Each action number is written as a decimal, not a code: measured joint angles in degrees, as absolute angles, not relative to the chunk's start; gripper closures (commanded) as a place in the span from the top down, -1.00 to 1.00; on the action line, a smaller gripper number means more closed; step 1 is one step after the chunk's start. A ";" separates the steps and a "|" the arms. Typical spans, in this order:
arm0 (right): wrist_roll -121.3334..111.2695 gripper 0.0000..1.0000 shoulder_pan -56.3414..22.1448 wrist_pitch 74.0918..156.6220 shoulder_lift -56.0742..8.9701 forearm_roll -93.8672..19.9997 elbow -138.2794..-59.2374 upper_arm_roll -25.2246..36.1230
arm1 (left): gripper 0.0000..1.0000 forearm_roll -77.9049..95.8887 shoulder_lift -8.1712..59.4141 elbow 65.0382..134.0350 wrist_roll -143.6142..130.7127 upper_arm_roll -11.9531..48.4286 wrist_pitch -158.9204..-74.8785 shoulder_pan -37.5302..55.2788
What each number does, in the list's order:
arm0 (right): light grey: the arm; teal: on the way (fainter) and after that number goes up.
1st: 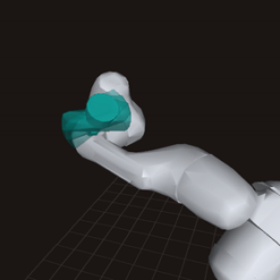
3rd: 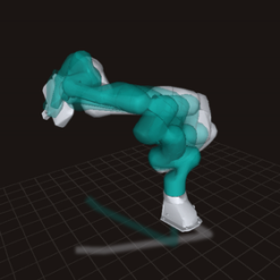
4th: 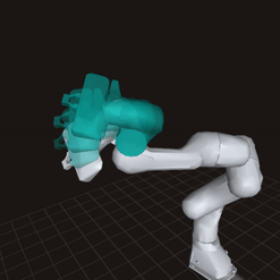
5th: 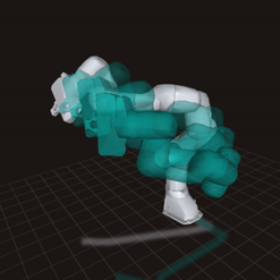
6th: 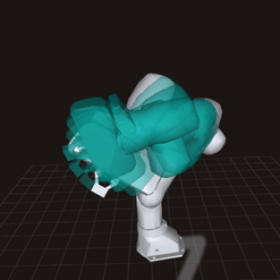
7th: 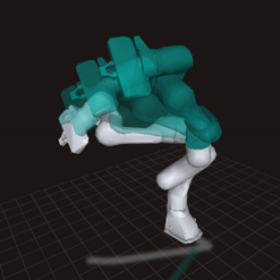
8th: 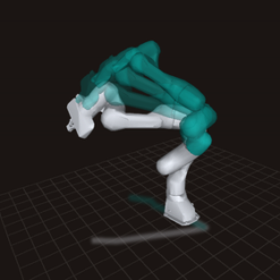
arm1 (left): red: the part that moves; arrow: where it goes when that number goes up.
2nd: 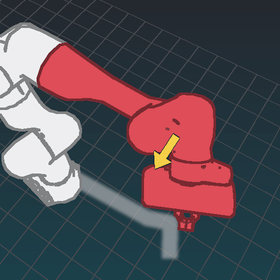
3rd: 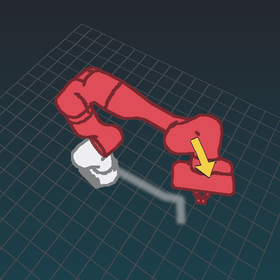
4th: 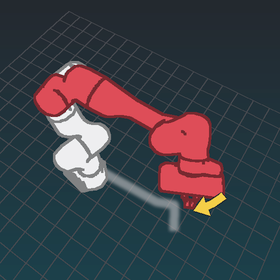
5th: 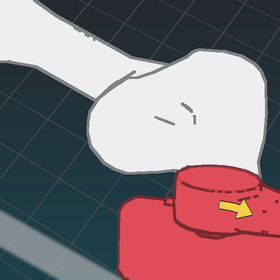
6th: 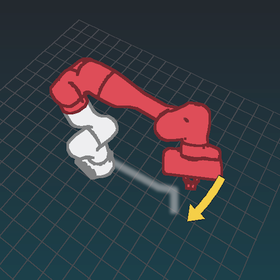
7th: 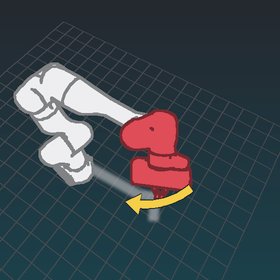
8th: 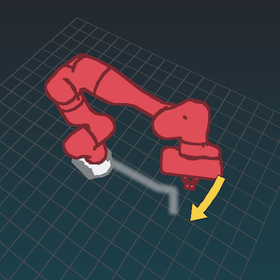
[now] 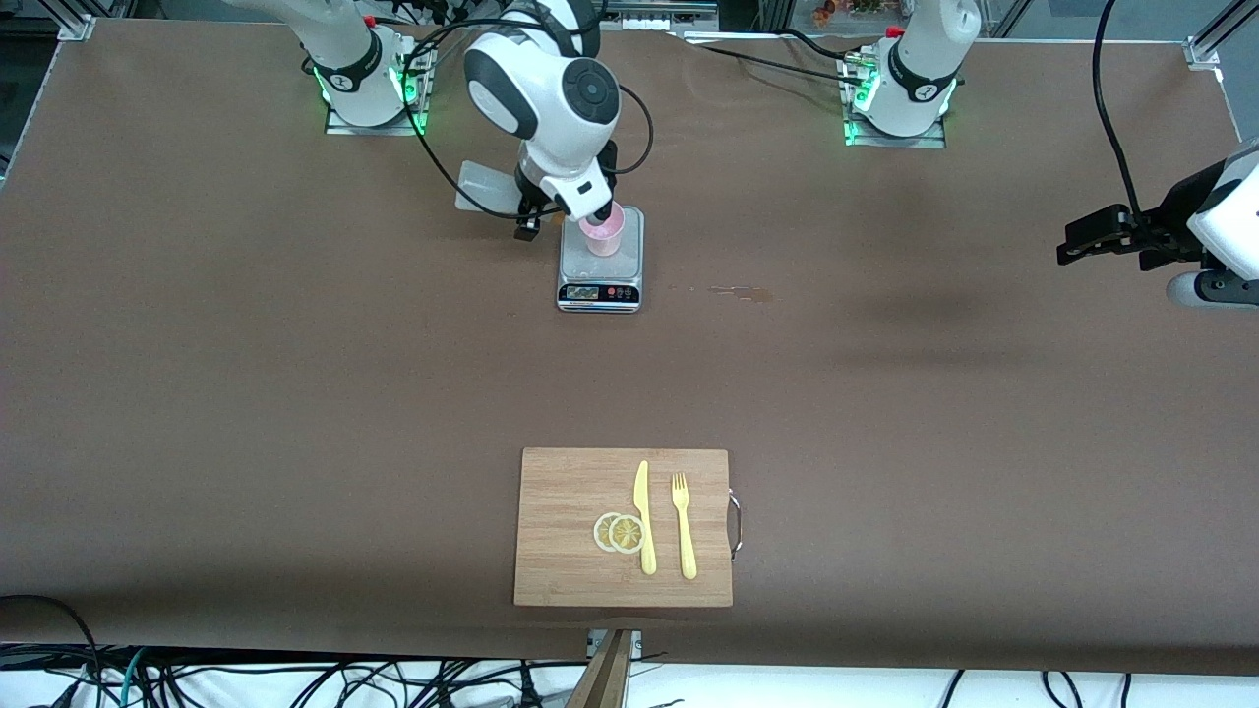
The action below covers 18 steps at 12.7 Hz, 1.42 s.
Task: Add sauce to pink cup with both arms
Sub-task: 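Squeeze sauce from the bottle into the pink cup with the right gripper, then move the sauce bottle away from the cup and turn it upright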
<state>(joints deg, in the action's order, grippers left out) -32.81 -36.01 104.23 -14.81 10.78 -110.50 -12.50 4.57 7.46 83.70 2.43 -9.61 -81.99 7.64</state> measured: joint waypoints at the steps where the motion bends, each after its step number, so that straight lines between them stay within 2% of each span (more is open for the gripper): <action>1: -35.40 -0.74 -33.98 103.80 -13.64 9.10 -110.15 -12.40 | 1.00 4.57 7.46 83.70 2.43 -9.61 -81.99 7.64; 6: -56.07 -0.72 -20.21 101.95 -7.27 -3.64 -110.04 -12.04 | 1.00 4.57 7.46 83.70 2.43 -9.64 -81.99 7.63; 10: -75.00 -0.72 -8.63 101.91 -7.76 -12.70 -110.49 -11.31 | 1.00 4.57 7.46 83.70 2.43 -9.65 -81.99 7.63; 14: -96.04 -0.72 -0.62 100.84 -13.92 -25.72 -110.82 -5.88 | 1.00 4.57 7.47 83.70 2.43 -9.64 -81.99 7.63; 18: -111.14 -0.72 0.38 96.65 -24.55 -38.58 -107.07 0.88 | 1.00 4.57 7.48 83.68 2.43 -9.64 -81.99 7.63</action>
